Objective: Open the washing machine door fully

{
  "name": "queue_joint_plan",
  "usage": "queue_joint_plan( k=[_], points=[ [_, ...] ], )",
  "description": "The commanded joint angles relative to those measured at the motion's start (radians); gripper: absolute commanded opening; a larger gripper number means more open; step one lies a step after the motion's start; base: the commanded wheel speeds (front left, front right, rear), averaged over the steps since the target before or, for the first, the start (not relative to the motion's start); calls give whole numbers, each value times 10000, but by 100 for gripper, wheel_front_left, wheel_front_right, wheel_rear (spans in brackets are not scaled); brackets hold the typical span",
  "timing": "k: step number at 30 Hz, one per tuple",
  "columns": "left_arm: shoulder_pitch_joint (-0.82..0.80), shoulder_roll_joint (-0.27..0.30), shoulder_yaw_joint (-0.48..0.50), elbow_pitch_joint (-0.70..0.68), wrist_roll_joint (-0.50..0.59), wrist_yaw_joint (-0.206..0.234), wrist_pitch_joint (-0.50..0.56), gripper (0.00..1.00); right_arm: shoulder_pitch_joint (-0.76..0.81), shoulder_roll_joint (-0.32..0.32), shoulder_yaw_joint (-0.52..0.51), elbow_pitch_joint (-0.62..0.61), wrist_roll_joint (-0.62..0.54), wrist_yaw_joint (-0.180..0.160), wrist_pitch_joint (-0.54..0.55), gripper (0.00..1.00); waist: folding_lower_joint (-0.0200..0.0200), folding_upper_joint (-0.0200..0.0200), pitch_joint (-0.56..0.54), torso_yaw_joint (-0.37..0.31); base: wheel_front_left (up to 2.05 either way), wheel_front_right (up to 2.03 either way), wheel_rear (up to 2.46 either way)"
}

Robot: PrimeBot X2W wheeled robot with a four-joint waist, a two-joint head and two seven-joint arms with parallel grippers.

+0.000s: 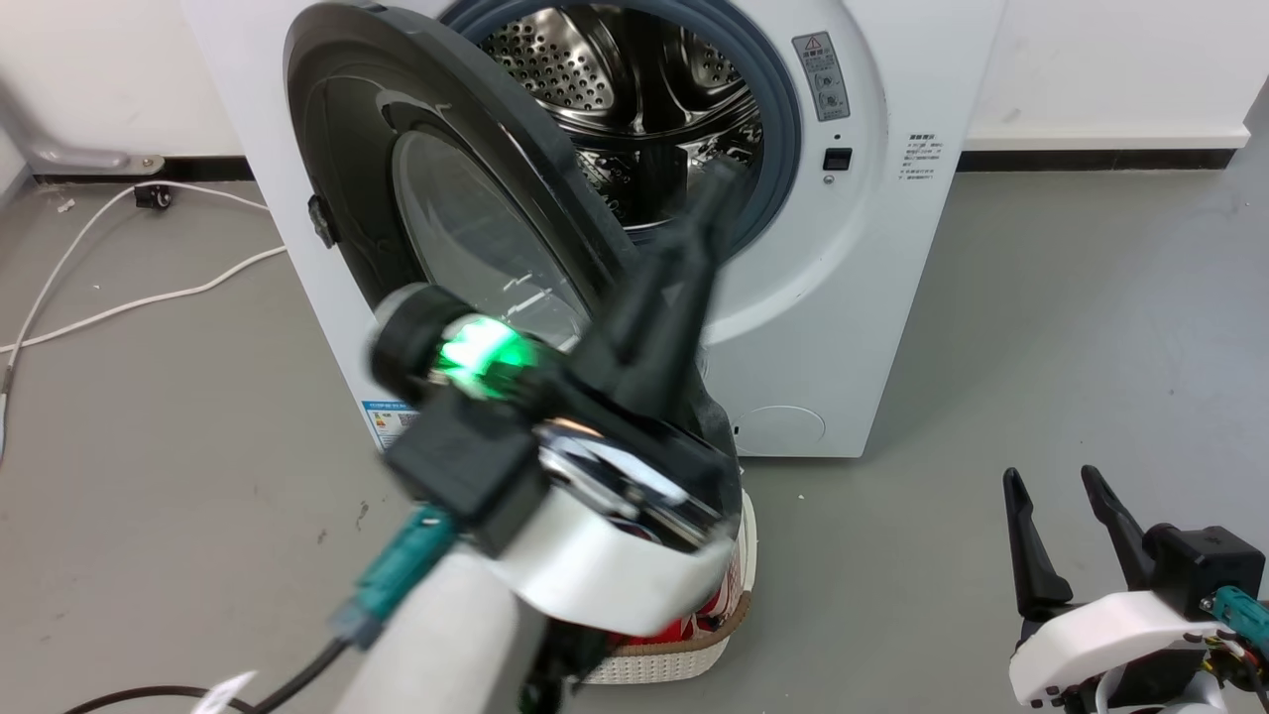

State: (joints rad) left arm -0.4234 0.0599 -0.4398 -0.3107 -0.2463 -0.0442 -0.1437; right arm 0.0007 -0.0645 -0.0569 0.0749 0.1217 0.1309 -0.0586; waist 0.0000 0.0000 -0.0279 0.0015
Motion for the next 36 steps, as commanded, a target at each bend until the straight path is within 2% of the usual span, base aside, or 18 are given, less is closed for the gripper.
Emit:
queue_joint_plan(
  k=[1, 7, 13, 19, 29, 36],
  points=[
    [-95, -32, -642, 250, -335, -68, 263, 0, 73, 22, -32, -64, -87, -2, 42, 100, 0, 0, 34, -15, 0, 0, 0],
    [288, -89, -2584, 1453, -1151, -141, 1164, 0, 103, 56, -111, -66, -36, -2, 115, 100, 0, 0, 167, -42, 0, 0, 0],
    [613, -89, -4042, 2661, -1746, 84, 1482, 0, 78, 92, -81, 10, -3, -2, 111, 100, 0, 0, 277, -105, 0, 0, 0],
    [662, -94, -4409, 4015, -1948, 451, 1415, 0, -60, 115, -10, 62, 53, -2, 105, 100, 0, 0, 404, -228, 0, 0, 0],
    [-44, -98, -3927, 6161, -2471, 1358, 517, 0, -220, 136, -9, 173, 80, -2, 133, 100, 0, 0, 557, -415, 0, 0, 0],
    [-350, -96, -3806, 6947, -2864, 1740, 61, 0, -199, 144, -59, 247, 92, -2, 133, 100, 0, 0, 573, -420, 0, 0, 0]
  ],
)
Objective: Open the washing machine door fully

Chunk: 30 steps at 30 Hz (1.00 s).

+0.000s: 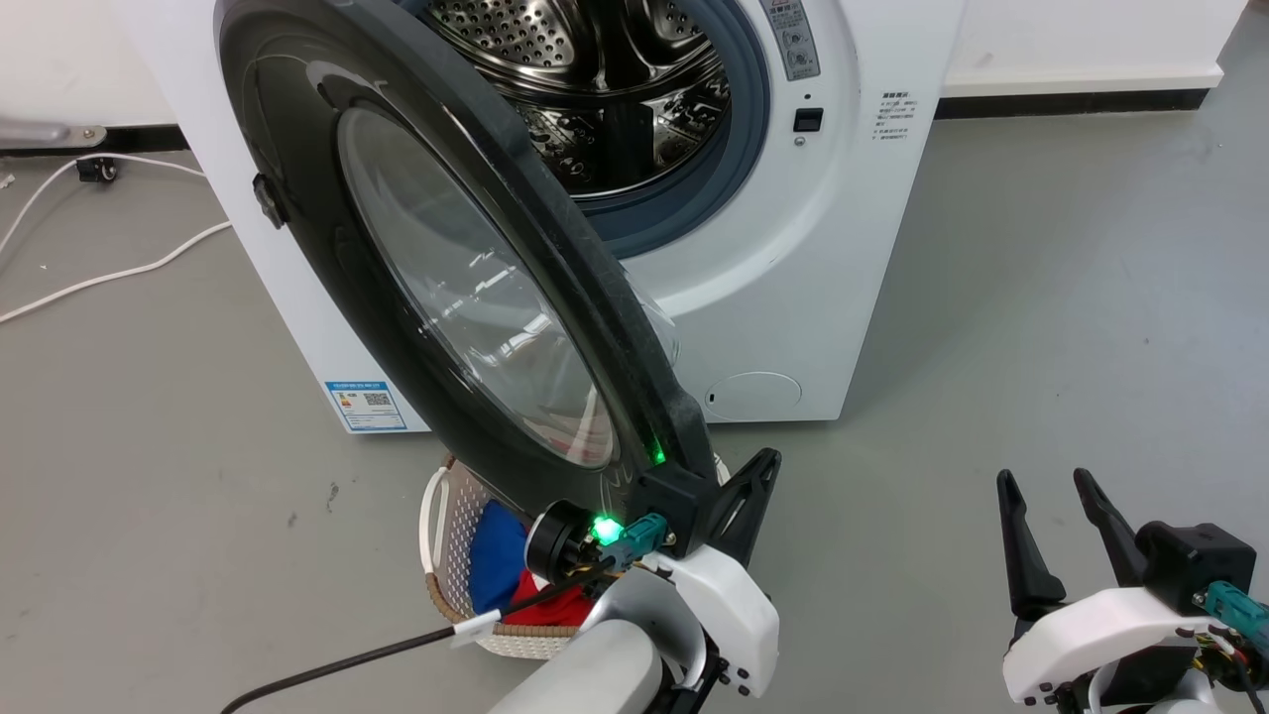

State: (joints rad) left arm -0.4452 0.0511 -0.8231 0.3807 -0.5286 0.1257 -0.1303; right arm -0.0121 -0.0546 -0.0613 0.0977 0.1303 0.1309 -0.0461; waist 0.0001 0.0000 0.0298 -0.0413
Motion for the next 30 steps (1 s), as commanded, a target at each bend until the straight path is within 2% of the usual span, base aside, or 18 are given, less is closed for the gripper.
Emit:
queue_joint_plan(
  k=[1, 9, 16, 30],
  points=[
    [-136, -9, 10, 113, -78, 71, -99, 0, -70, 47, -19, 31, 12, -2, 11, 100, -1, 0, -11, 15, 0, 0, 0],
    [215, 54, 72, 354, -401, 225, -355, 0, -22, 56, -104, 90, 73, -2, -10, 100, -1, 0, -86, 144, 0, 0, 0],
    [617, 644, 275, 29, -399, 594, -431, 0, 64, 57, -203, 105, 163, -2, -16, 100, -1, 0, -142, 378, 0, 0, 0],
    [1606, 1735, 311, -2118, -194, 1282, -286, 0, 60, 54, -322, 82, 120, -2, 153, 100, -1, 0, -239, 1275, 0, 0, 0]
  ],
)
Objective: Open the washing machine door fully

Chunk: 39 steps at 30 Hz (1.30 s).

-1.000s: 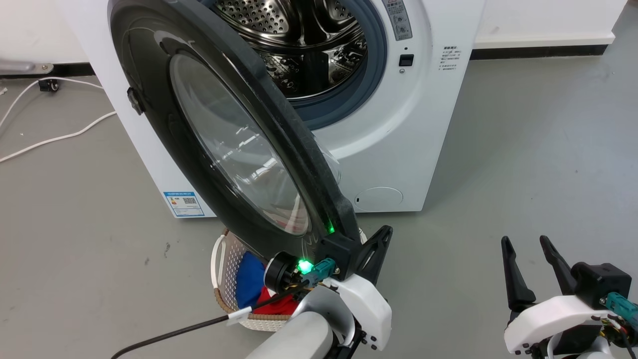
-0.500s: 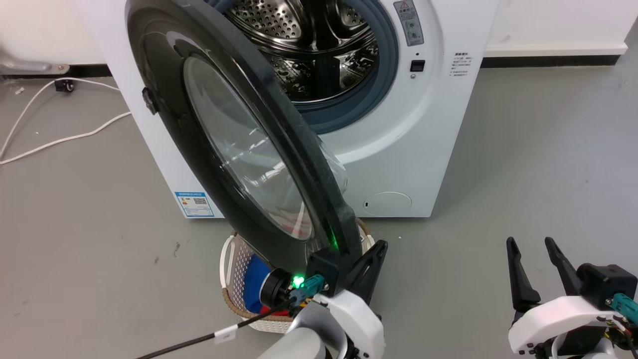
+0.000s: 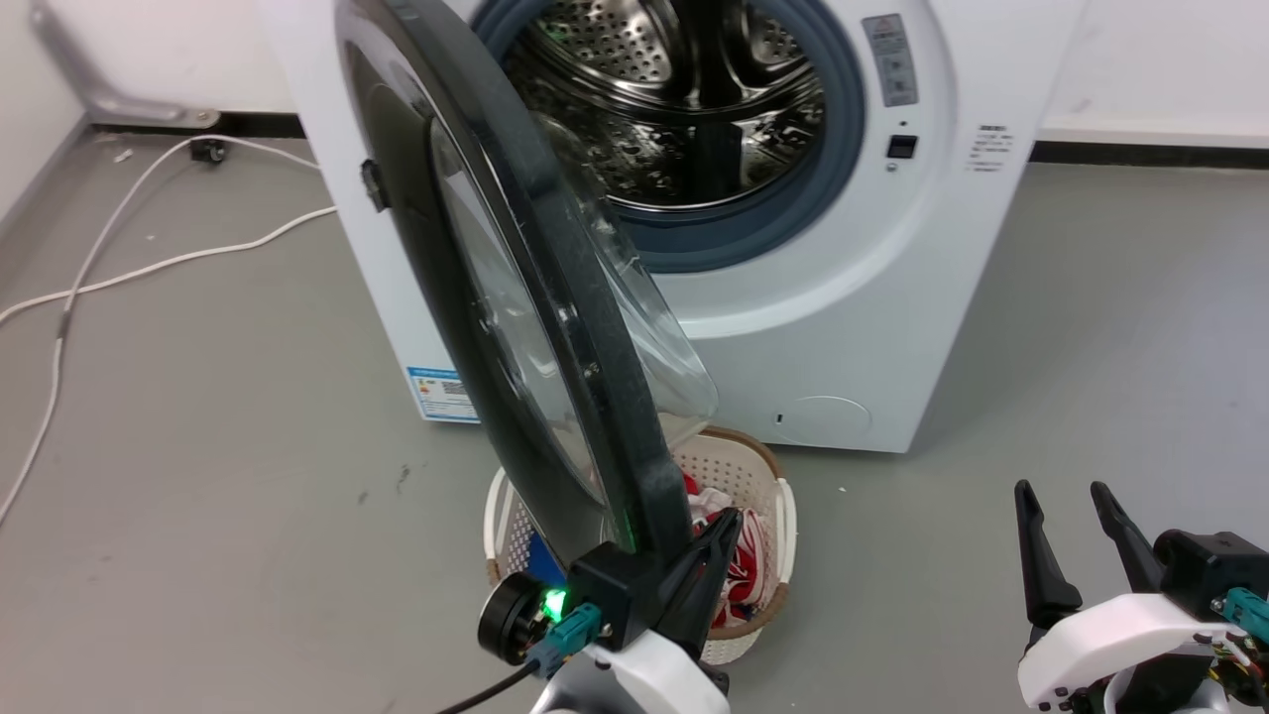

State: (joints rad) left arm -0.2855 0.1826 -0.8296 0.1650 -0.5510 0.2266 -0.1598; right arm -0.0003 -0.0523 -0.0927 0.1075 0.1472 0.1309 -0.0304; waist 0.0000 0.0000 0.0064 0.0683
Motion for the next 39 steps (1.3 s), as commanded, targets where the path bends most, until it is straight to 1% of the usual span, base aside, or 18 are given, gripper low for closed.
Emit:
queue_joint_plan(
  k=[1, 8, 15, 19, 24, 25, 26, 31, 36, 39],
  points=[
    [70, 486, 332, -133, 66, 307, 27, 0, -66, 31, -39, -21, -55, -2, 10, 100, 0, 0, -2, 293, 0, 0, 0],
    [556, 798, 209, -1162, 191, 573, 117, 0, -33, 30, -109, -46, 13, -2, 31, 100, 0, 0, 108, 1157, 0, 0, 0],
    [1001, 1258, 408, -2067, 234, 1036, 54, 0, -190, 25, -283, -243, -98, -2, -26, 100, 0, 0, 309, 2194, 0, 0, 0],
    [1302, 1405, 918, -2437, 64, 1433, -214, 0, -221, 28, -406, -367, -239, -2, -24, 100, 0, 0, 385, 2770, 0, 0, 0],
    [1604, 1803, 1762, -2662, -290, 1839, -412, 0, -315, 25, -472, -570, -412, -2, -32, 100, 0, 0, 473, 3283, 0, 0, 0],
    [1650, 1882, 1967, -2653, -396, 1887, -437, 0, -337, 25, -485, -628, -433, -2, -23, 100, 0, 0, 504, 3355, 0, 0, 0],
    [1650, 1882, 1967, -2653, -396, 1887, -437, 0, -337, 25, -485, -628, -433, -2, -23, 100, 0, 0, 504, 3355, 0, 0, 0],
    [1747, 2455, 2936, -2414, -803, 1942, -600, 0, -453, -2, -448, -902, -573, -2, 78, 100, 0, 0, 662, 3510, 0, 0, 0],
    [1745, 2992, 3886, -2056, -1249, 1767, -766, 0, -606, -166, -275, -1174, -745, -2, 186, 100, 0, 0, 893, 3372, 0, 0, 0],
    [1709, 3294, 4435, -1780, -1543, 1569, -842, 0, -650, -272, -181, -1369, -763, -2, 278, 100, 0, 0, 1085, 3205, 0, 0, 0]
  ],
)
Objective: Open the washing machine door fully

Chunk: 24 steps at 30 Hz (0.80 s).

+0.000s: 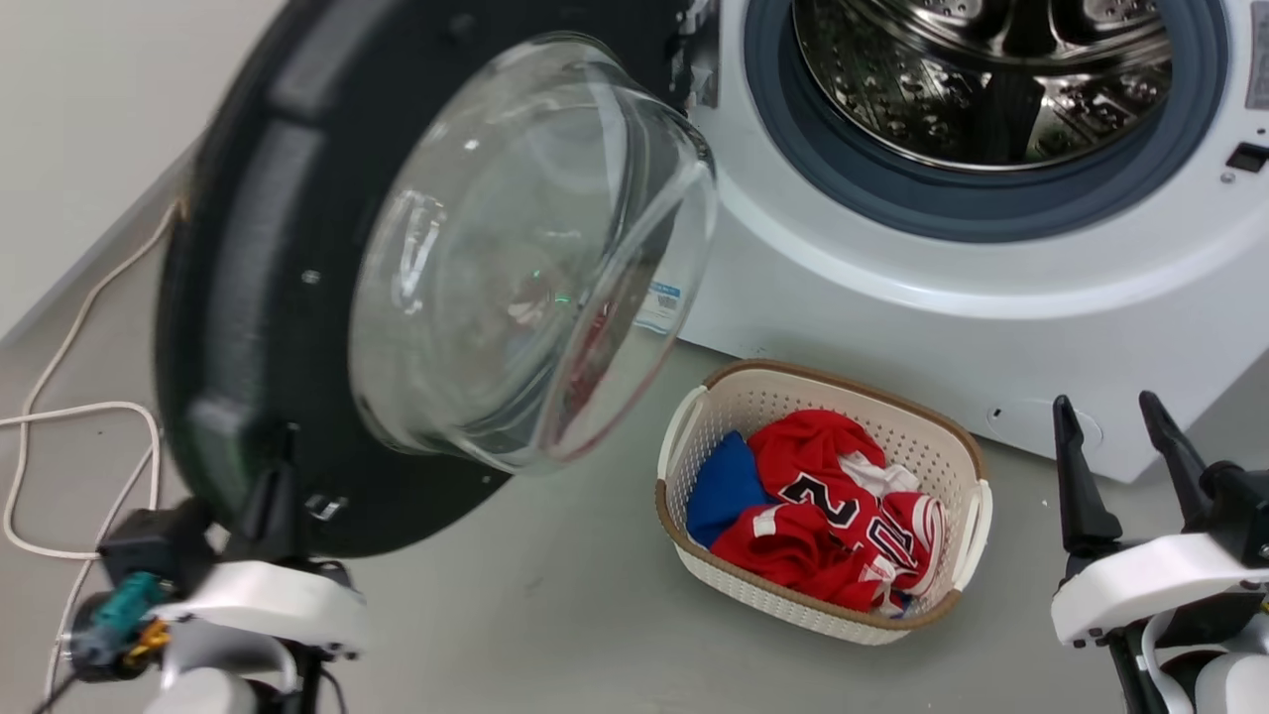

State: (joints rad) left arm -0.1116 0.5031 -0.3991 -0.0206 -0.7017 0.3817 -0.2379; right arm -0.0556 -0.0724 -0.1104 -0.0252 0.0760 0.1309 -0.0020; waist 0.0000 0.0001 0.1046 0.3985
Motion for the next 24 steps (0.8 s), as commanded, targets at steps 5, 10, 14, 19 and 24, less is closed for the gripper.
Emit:
queue_joint_plan(
  k=[5, 10, 14, 19, 24],
  points=[
    [-281, 524, 1054, 721, -582, -452, -147, 0, -276, -216, 50, -325, -4, -2, 193, 100, 0, -1, 471, -391, 0, 0, 0],
    [-734, 846, 1945, 1524, -1132, -1063, -231, 0, -434, -353, 72, -470, 19, -2, 315, 100, 0, -1, 872, -685, 0, 0, 0],
    [-1080, 1100, 2508, 2220, -1372, -1637, -243, 0, -545, -417, 49, -501, 57, -2, 345, 100, 0, -1, 1113, -865, 0, 0, 0],
    [-1563, 1315, 2902, 3039, -1466, -2161, -268, 0, -689, -463, 10, -475, 70, -2, 330, 100, 0, -1, 1259, -1017, 0, 0, 0],
    [-1885, 1363, 3156, 3729, -1479, -2433, -282, 0, -699, -413, 28, -385, 78, -2, 287, 100, 0, -1, 1219, -1144, 0, 0, 0]
  ],
)
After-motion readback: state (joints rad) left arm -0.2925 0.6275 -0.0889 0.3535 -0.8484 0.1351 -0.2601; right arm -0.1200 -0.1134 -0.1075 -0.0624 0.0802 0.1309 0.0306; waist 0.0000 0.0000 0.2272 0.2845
